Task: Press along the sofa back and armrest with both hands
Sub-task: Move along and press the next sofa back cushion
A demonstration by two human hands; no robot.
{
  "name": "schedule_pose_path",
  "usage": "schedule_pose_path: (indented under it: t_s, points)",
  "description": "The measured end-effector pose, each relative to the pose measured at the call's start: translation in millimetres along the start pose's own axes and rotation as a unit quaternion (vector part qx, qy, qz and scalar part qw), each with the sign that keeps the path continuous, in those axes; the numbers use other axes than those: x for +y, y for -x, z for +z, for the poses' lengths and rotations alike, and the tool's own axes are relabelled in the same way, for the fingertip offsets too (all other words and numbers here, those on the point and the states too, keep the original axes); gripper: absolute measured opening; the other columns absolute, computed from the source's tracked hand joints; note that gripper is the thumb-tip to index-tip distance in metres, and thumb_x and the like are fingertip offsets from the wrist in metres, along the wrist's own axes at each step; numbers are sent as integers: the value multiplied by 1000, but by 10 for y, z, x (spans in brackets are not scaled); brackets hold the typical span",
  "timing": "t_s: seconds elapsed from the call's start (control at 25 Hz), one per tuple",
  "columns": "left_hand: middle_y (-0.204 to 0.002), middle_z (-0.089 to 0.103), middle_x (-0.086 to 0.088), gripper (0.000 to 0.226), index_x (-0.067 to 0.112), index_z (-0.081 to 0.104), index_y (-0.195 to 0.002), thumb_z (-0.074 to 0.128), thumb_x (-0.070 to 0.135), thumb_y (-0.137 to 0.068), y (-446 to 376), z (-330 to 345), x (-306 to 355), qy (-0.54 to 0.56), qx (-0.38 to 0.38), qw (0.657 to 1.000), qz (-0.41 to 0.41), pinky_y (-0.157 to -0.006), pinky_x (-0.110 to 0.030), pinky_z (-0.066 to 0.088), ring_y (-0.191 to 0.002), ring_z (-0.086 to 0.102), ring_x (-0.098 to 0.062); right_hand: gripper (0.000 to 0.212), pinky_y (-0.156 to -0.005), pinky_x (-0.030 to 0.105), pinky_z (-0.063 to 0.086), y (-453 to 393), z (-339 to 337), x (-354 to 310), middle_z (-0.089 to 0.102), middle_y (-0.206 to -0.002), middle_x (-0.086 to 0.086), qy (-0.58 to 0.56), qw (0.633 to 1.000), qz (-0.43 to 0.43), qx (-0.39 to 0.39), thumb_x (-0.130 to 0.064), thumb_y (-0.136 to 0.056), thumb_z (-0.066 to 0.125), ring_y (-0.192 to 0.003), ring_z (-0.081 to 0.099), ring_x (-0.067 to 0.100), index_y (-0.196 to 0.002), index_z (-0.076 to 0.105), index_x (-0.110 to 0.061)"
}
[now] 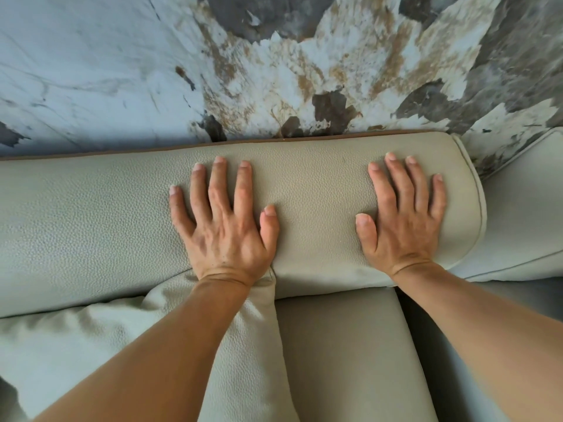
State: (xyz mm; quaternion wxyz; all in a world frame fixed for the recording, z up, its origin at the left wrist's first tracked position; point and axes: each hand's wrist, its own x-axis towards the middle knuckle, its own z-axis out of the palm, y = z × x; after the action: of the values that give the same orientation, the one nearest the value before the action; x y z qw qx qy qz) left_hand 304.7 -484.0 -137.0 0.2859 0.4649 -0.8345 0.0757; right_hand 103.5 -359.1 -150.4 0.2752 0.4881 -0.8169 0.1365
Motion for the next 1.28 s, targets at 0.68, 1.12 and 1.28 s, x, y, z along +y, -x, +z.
schedule_pose_path:
  t_s: [0.68, 1.12, 1.28]
  points:
    - [-154, 32, -13, 63, 19, 32, -148, 24, 51, -95, -38, -251, 63, -24, -123, 992, -20, -117, -57, 8, -144, 20, -34, 65, -115, 58, 9, -3, -170, -1, 30, -157, 10, -40, 996, -8, -83, -52, -95, 22, -144, 22, 32, -151, 25, -18]
    - [-163, -12, 2, 65, 29, -5, -153, 11, 57, -97, 375, -1387, 230, 2, -458, 888, -38, -119, -48, 1, -149, -5, -24, 65, -118, 48, -2, 207, -1318, -83, -12, -163, -2, -88, 885, 38, -456, -52, -99, 16, -148, -9, 22, -154, -4, -23]
    - [-163, -11, 0, 66, 30, -4, -153, 12, 59, -96, 642, -2272, 243, -6, -466, 884, -37, -119, -51, 0, -149, -6, -26, 66, -118, 50, -6, 473, -2285, -133, -10, -163, -1, -56, 867, 8, -495, -56, -98, 12, -148, -11, 23, -155, -1, -23]
